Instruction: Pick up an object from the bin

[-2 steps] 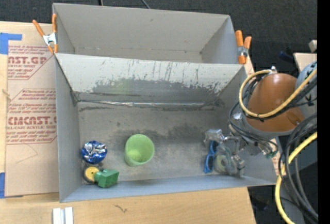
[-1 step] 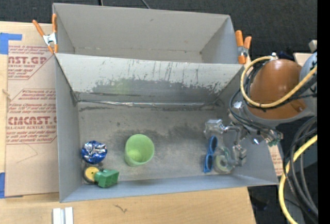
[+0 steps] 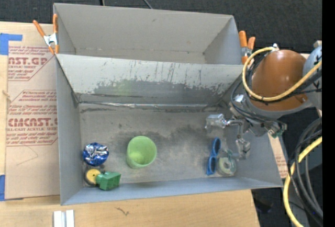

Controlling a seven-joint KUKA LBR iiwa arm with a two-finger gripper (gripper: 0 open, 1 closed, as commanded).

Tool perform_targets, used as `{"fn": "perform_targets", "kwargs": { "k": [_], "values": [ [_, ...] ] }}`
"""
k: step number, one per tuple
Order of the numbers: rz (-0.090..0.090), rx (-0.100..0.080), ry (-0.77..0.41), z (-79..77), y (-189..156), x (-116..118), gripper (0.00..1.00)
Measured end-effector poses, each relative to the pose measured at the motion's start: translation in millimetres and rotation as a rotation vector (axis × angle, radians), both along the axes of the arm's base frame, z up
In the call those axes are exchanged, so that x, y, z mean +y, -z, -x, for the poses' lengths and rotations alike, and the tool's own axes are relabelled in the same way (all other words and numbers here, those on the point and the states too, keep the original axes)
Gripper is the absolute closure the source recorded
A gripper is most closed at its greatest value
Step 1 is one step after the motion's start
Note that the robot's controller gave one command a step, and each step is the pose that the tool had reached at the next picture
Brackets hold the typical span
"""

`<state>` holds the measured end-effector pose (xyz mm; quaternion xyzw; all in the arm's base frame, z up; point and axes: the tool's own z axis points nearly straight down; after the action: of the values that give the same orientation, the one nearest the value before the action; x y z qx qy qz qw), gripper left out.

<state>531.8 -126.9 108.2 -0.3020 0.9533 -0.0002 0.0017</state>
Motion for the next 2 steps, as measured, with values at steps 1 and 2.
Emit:
{"fn": "perform_targets", "kwargs": {
  "k": [1, 2],
  "values": [
    [0.001, 0.005, -0.266, 4.8, 38.7, 11.2, 0.00],
    [0.001, 0.003, -0.265, 4.4, 38.3, 11.7, 0.00]
  ]
}}
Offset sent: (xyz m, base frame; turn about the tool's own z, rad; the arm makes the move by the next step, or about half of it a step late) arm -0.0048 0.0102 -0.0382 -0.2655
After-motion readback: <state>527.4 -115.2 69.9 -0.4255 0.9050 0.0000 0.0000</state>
